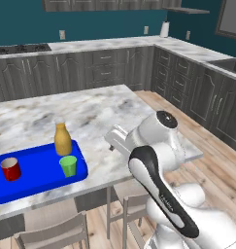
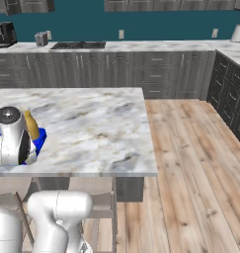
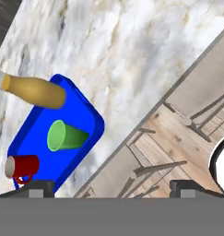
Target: There is a tray on the dining counter. Grab the cup, mug, and pitcher and place them on the tray. The pitcher may be placed next to the tray if it cannot fit the tray.
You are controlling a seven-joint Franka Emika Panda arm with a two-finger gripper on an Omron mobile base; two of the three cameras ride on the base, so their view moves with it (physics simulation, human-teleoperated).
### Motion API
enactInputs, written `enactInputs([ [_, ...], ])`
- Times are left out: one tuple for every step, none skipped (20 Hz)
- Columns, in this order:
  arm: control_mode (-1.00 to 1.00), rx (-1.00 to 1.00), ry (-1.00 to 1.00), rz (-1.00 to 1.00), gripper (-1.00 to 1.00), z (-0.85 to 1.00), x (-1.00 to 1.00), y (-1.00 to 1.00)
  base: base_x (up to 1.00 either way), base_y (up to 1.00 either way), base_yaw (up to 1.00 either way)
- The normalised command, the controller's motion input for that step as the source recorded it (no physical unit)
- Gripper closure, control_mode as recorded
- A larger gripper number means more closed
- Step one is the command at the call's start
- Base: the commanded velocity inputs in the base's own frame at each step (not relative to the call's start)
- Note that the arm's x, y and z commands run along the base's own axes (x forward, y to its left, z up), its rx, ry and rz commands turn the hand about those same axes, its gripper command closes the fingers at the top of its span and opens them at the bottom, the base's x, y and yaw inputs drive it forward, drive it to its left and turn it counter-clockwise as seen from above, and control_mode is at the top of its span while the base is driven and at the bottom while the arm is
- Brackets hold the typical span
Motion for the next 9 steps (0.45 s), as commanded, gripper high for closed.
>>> enactInputs([
  [-1.00, 0.27, -0.48, -0.08, -1.00, 0.27, -1.00, -1.00, 0.00, 0.00, 0.00],
  [-1.00, 0.25, -0.38, -0.11, -1.00, 0.00, -1.00, -1.00, 0.00, 0.00, 0.00],
  [-1.00, 0.25, -0.05, -0.28, -1.00, 0.20, -0.44, -1.00, 0.00, 0.00, 0.00],
  [-1.00, 0.00, 0.00, 0.00, -1.00, 0.00, -0.01, 0.00, 0.00, 0.00, 0.00],
  [-1.00, 0.00, 0.00, 0.00, -1.00, 0.00, 0.00, -0.01, 0.00, 0.00, 0.00],
  [-1.00, 0.00, -0.22, 0.01, -1.00, 0.00, -0.62, 0.00, 0.00, 0.00, 0.00],
  [-1.00, 0.00, -0.58, 0.00, -1.00, 0.00, -1.00, -0.05, 0.00, 0.00, 0.00],
  [-1.00, 0.00, -0.77, 0.01, -1.00, 0.00, -1.00, 0.00, 0.00, 0.00, 0.00],
  [-1.00, 0.00, -0.75, 0.02, -1.00, 0.01, -1.00, 0.00, 0.00, 0.00, 0.00],
])
